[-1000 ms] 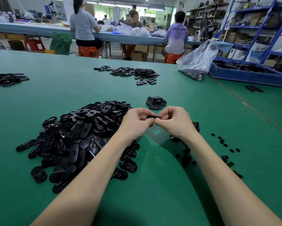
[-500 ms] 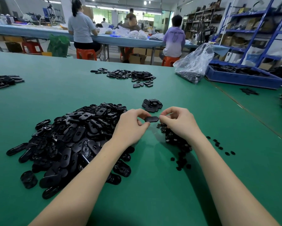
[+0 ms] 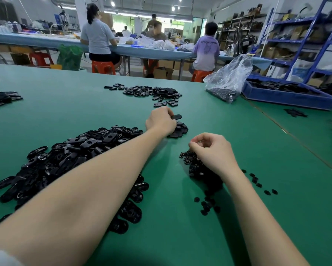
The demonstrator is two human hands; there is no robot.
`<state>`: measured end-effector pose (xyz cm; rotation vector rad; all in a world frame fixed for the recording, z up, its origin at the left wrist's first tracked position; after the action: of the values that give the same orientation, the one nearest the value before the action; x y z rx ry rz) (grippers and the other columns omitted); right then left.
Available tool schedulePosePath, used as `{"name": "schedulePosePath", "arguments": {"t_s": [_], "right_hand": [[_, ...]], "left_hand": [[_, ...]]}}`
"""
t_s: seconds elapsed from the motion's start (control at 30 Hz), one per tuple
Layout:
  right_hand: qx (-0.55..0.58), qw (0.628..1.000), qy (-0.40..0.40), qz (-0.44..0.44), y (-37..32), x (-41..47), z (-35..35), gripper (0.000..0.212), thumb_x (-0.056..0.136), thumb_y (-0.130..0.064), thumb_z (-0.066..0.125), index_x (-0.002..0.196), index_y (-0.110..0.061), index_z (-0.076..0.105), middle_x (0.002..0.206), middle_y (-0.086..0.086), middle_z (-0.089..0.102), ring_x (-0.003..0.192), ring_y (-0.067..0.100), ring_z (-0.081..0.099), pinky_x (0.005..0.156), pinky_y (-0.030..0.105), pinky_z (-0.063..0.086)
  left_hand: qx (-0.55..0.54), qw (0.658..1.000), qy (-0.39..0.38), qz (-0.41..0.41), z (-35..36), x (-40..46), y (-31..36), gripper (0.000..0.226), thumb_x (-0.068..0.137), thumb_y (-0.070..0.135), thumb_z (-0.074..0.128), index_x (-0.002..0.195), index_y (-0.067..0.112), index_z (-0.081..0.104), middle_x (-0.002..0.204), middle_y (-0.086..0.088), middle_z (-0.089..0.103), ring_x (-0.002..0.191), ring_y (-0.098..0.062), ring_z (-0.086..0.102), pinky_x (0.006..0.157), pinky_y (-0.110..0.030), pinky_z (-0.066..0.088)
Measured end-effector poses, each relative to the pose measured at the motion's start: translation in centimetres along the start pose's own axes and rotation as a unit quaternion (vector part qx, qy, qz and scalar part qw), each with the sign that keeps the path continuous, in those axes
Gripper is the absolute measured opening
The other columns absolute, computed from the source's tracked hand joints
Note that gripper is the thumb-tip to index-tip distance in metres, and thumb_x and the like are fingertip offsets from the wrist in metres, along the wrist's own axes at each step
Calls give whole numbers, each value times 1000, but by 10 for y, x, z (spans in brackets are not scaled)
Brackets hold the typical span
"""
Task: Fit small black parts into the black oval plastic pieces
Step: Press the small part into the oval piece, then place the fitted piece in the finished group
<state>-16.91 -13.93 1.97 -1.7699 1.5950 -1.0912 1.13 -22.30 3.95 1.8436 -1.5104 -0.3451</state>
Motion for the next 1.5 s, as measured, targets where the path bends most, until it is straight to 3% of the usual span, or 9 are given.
{"name": "schedulePosePath", "arguments": {"t_s": [0.17,0.37,0.53,0.63,0.7,0.77,0.87,0.97,1.5], "right_hand": [[-8,1000,-6,-2,2,1,2,7,84,-29,70,78,-29,73,60,-24,66,53,-6,55,54,18,40],[-16,1000,0,-3,2,2,0,7,83,-29,71,76,-28,73,61,-27,65,56,-10,57,50,5,38],[-41,999,-10,-4,-3,0,2,7,82,-33,69,77,-30,72,68,-28,67,63,-10,59,56,19,41],[-69,997,-16,-17,-5,-3,8,7,82,-33,69,76,-30,72,63,-25,66,67,-8,61,60,21,44],[-89,996,-17,-24,-7,-4,10,7,82,-32,69,76,-31,71,65,-22,67,67,-4,63,63,22,48],[-106,994,-22,-27,-8,-6,12,7,82,-32,68,76,-31,71,69,-20,68,71,-2,64,66,25,52],[-109,993,-32,-23,-7,-7,16,7,82,-33,68,76,-33,71,71,-19,70,72,1,65,66,28,54],[-118,992,-41,-26,-9,-8,21,7,82,-33,69,76,-32,70,72,-18,70,71,0,64,65,25,50],[-176,984,-27,-22,-7,-9,12,10,91,-28,58,91,-34,67,81,-17,71,82,13,67,76,33,54]], "left_hand": [[50,998,-27,-15,20,8,-1,21,94,34,65,115,30,69,124,-1,66,112,-23,61,79,-29,42],[-48,998,-28,-21,10,-7,-7,30,93,37,63,121,26,62,118,0,67,111,-22,62,93,-34,51],[-192,977,-83,-46,-12,-44,-32,19,91,12,56,102,22,68,88,1,62,71,-17,54,58,-24,40],[-211,974,-79,-18,-27,-72,-37,20,90,11,57,97,25,70,79,7,63,62,-10,54,54,-21,41],[-144,988,-51,31,-41,-84,-38,21,89,12,57,99,26,69,87,10,67,64,-4,56,60,-18,47],[24,995,-25,90,-52,-93,-40,26,90,13,57,111,27,63,104,9,65,87,-12,58,77,-28,50],[243,958,-32,150,-51,-101,-46,37,95,24,55,131,24,53,130,-1,56,125,-24,44,97,-38,42],[338,925,-66,159,-43,-102,-55,43,100,34,49,140,18,50,143,-4,51,136,-27,38,108,-41,35],[232,960,13,158,-48,-105,-49,13,97,25,56,106,26,66,109,0,66,114,-24,49,89,-33,37]]}}
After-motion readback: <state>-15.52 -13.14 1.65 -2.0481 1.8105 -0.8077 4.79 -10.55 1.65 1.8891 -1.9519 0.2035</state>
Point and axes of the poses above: each hand's wrist, its own x-axis towards the middle knuckle, its own z-axis out of the palm, y = z × x, the point moved 5 cm from there along x, towards the middle knuckle
